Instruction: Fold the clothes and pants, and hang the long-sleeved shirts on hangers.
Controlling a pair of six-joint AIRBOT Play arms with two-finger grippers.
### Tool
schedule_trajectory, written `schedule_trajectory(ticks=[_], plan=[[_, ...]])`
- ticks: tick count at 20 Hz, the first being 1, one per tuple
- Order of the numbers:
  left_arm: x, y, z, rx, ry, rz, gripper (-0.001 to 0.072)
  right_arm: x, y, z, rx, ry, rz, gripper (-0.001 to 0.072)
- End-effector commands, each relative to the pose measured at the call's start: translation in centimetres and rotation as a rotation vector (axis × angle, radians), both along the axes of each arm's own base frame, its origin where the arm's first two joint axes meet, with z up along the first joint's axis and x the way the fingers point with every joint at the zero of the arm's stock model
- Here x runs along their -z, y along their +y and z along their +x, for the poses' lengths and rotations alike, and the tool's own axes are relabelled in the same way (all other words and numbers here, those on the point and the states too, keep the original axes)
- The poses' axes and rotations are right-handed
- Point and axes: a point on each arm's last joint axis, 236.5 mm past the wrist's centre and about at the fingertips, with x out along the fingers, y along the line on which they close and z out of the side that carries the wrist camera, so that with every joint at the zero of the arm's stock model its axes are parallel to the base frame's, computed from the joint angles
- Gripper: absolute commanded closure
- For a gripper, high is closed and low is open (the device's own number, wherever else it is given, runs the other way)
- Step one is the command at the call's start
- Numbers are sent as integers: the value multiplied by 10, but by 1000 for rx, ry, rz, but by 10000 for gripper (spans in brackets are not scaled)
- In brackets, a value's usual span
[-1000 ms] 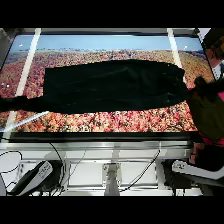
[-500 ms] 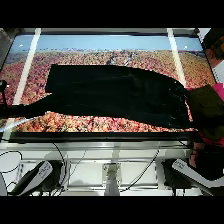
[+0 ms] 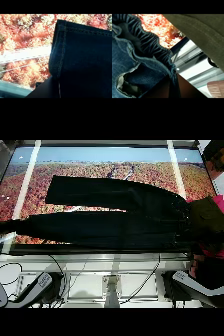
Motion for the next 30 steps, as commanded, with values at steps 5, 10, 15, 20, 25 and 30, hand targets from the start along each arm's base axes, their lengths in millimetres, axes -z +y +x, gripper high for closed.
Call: schedule_trajectory(ticks=[5, 10, 15, 20, 25, 30], plan=[[0, 4, -1, -15, -4, 1, 216, -2, -6, 15, 35, -56, -10, 356], [-1, -3, -4, -164, -15, -107, 237, -11, 22, 14, 15, -61, 109, 357], [14, -26, -18, -112, 73, -167, 256, -5, 68, 21, -13, -170, 236, 368], [25, -9, -49, -222, 117, -255, 432, -46, 97, 78, 29, -429, 385, 366], [35, 4, -56, -422, 28, -505, 226, -40, 109, 90, -31, -429, 348, 361], [71, -14, -72, -422, 131, -657, 156, -41, 116, 92, -52, -429, 353, 346]])
